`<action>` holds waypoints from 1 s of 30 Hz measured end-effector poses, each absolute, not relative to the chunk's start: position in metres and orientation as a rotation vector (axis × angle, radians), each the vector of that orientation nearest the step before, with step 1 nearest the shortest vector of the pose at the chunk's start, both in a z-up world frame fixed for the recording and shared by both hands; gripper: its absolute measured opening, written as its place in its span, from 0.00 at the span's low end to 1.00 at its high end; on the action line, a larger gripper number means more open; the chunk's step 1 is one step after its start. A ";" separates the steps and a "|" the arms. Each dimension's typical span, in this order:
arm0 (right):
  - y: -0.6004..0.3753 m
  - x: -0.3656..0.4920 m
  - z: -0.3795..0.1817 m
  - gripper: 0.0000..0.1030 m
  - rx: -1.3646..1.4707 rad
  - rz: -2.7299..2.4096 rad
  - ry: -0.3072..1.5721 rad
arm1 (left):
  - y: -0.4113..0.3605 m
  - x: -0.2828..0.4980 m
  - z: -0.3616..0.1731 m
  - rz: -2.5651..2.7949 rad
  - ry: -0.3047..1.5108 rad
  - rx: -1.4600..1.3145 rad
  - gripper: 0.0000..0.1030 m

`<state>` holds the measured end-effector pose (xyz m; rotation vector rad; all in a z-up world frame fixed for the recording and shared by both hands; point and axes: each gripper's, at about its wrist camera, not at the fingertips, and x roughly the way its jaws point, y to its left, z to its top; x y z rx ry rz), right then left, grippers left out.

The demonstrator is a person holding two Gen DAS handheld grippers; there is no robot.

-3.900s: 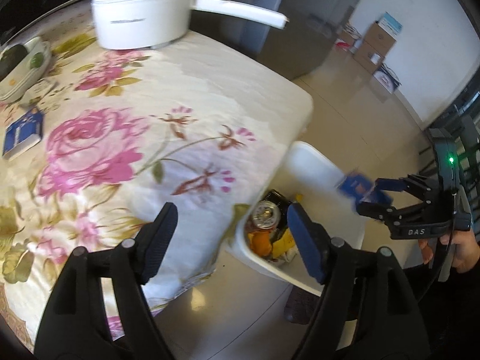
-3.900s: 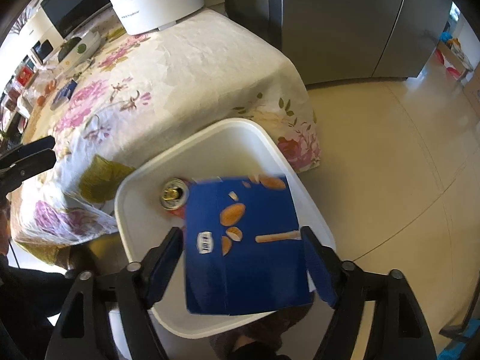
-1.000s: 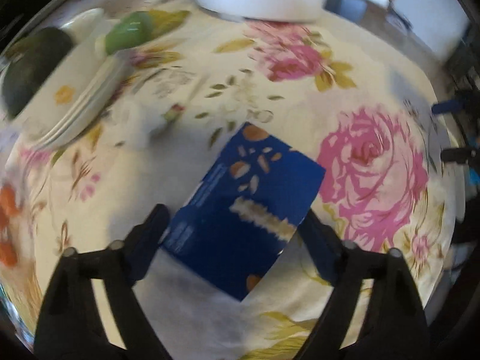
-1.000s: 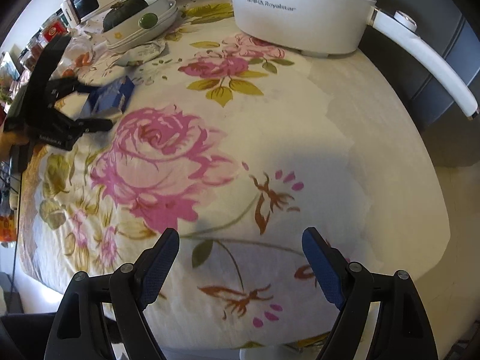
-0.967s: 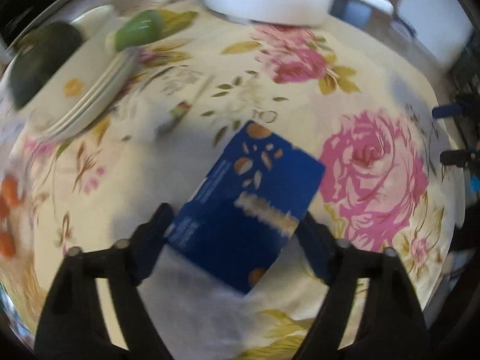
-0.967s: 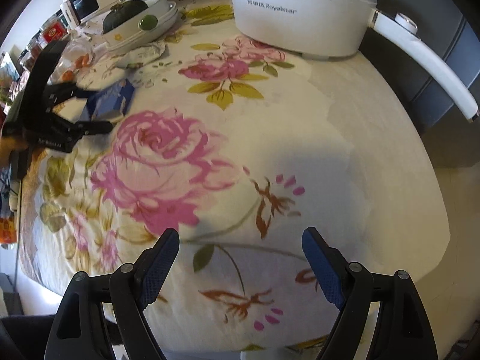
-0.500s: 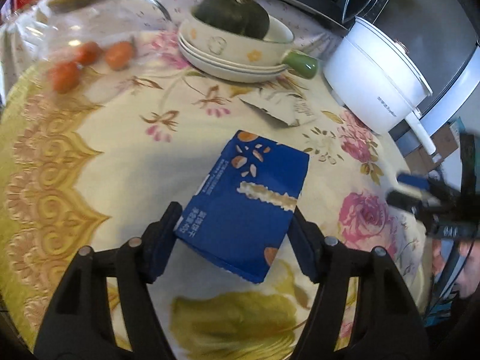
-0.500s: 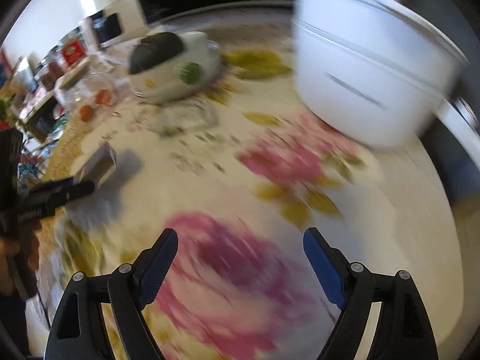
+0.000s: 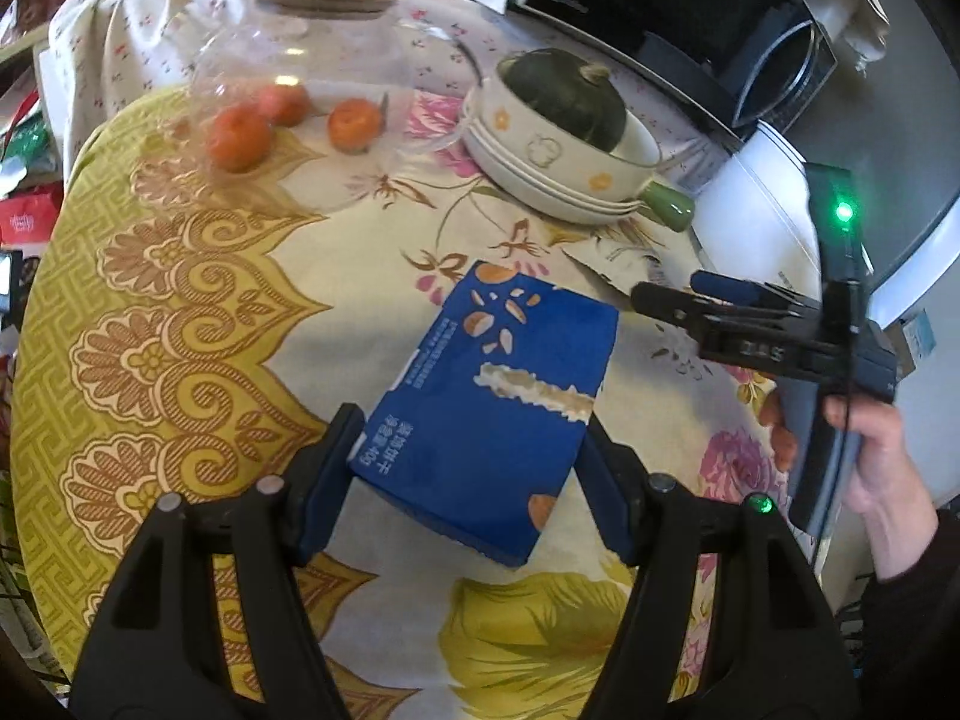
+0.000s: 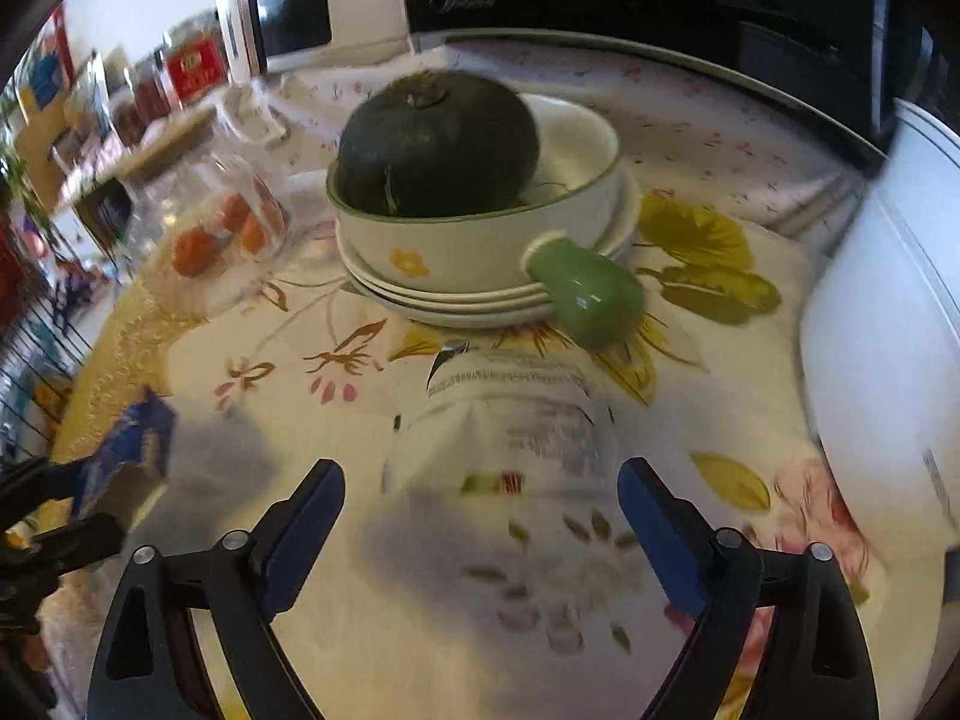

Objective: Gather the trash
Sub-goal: 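Grasp the white printed paper bag with the right tool while the left tool holds the carton, then carry the blue carton and white paper bag to the bin with both tools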

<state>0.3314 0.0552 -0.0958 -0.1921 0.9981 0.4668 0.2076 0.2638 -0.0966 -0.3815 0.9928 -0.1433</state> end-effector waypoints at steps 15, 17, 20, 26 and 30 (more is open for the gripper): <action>0.057 0.366 -0.123 0.85 -0.148 0.401 1.017 | 0.261 0.216 -0.106 -0.116 1.000 -0.394 0.68; 0.051 0.362 -0.119 0.81 -0.119 0.406 1.024 | 0.262 0.217 -0.104 -0.110 1.001 -0.404 0.68; 0.038 0.347 -0.111 0.74 -0.096 0.420 1.037 | 0.261 0.219 -0.096 -0.098 0.999 -0.390 0.68; 0.001 0.300 -0.085 0.74 -0.097 0.428 1.034 | 0.242 0.211 -0.071 -0.098 1.000 -0.345 0.68; -0.034 0.262 -0.063 0.74 -0.071 0.413 1.033 | 0.216 0.191 -0.050 -0.123 0.997 -0.301 0.68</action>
